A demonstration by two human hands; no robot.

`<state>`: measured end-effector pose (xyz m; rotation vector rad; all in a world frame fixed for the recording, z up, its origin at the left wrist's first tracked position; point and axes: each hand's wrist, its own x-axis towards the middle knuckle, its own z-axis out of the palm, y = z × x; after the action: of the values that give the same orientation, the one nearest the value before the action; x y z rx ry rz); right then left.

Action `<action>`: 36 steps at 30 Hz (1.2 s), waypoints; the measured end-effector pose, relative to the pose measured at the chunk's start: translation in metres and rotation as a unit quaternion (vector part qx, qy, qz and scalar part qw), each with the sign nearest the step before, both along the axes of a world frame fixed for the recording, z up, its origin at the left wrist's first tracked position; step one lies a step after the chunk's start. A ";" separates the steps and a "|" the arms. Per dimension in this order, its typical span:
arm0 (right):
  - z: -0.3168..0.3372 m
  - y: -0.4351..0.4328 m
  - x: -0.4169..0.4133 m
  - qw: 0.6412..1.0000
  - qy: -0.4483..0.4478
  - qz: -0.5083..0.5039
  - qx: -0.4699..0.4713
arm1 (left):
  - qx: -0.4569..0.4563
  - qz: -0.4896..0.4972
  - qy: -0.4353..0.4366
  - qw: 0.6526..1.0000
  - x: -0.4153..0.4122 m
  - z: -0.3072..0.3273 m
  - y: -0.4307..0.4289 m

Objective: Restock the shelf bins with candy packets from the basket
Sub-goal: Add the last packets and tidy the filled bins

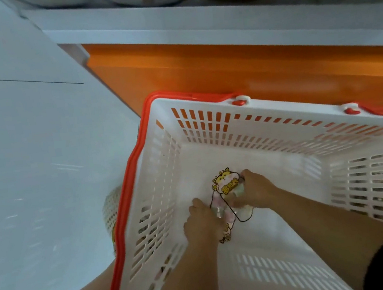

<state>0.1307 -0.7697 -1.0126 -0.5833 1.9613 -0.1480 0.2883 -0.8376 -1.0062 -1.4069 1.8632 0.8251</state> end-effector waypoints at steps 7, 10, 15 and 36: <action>0.050 0.031 -0.033 0.998 -0.015 -0.048 -0.030 | 0.136 -0.105 0.100 0.980 -0.019 0.046 -0.017; 0.095 0.038 -0.047 0.994 -0.015 -0.078 -0.074 | 0.149 -0.103 0.108 0.978 -0.030 0.083 -0.028; 0.200 0.053 -0.052 0.979 0.010 -0.085 -0.188 | 0.159 -0.171 0.147 0.961 -0.053 0.163 -0.037; 0.421 0.100 -0.059 0.890 0.012 -0.077 -0.449 | -0.022 -0.143 0.582 0.800 -0.112 0.448 -0.035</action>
<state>0.0714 -0.6696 -0.5913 -1.0084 1.8886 -1.1971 0.1763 -0.8724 -0.5586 -0.5173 2.8712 1.7105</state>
